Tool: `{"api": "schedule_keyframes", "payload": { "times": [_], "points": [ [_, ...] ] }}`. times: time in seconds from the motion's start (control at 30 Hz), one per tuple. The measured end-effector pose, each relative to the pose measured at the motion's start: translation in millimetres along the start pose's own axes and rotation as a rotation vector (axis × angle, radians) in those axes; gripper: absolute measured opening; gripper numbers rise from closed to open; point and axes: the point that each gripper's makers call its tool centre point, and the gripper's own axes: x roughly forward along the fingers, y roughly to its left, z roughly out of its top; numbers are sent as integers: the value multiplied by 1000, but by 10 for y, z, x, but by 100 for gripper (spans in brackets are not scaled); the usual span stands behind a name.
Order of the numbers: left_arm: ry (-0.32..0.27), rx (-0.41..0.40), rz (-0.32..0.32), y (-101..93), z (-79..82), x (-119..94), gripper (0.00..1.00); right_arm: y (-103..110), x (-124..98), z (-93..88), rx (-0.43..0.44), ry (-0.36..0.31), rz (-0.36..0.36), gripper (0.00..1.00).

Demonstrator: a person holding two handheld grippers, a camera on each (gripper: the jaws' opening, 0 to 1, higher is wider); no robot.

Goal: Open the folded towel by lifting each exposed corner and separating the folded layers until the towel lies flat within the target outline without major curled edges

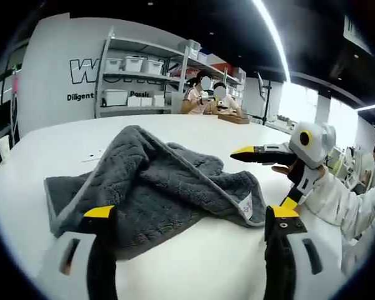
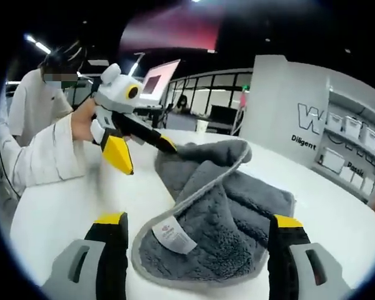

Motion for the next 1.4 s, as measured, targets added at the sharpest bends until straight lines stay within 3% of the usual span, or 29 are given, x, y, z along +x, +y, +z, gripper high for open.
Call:
{"api": "schedule_keyframes", "payload": {
  "times": [0.37, 0.43, 0.47, 0.53, 0.6, 0.73, 0.9, 1.03, 1.4],
  "points": [
    [-15, 15, 8, 5, 51, -60, 96, 159, 150, 133, 43, -87, -3, 60],
    [-19, 14, 11, 11, 60, -74, 96, 165, 163, 289, 114, -190, -4, 52],
    [-20, 14, 12, 13, 63, -79, 96, 174, 163, 312, 143, -208, 5, 48],
    [-25, 11, 15, 25, 73, -93, 96, 147, 173, 251, 141, -170, 3, 44],
    [-27, 11, 17, 32, 76, -101, 96, 60, 172, 180, 114, -138, -50, 41],
    [-29, 16, 25, 45, 86, -131, 96, 14, 169, 213, 167, -181, -44, 28],
    [-29, 15, 40, 89, 87, -160, 96, -26, 219, 151, 173, -158, -65, 26],
    [-40, 9, 48, 120, 108, -191, 96, 26, 268, 130, 181, -154, -43, 21],
    [-38, 13, 62, 145, 94, -219, 96, 73, 379, 12, 132, -94, -42, 11]
  ]
}}
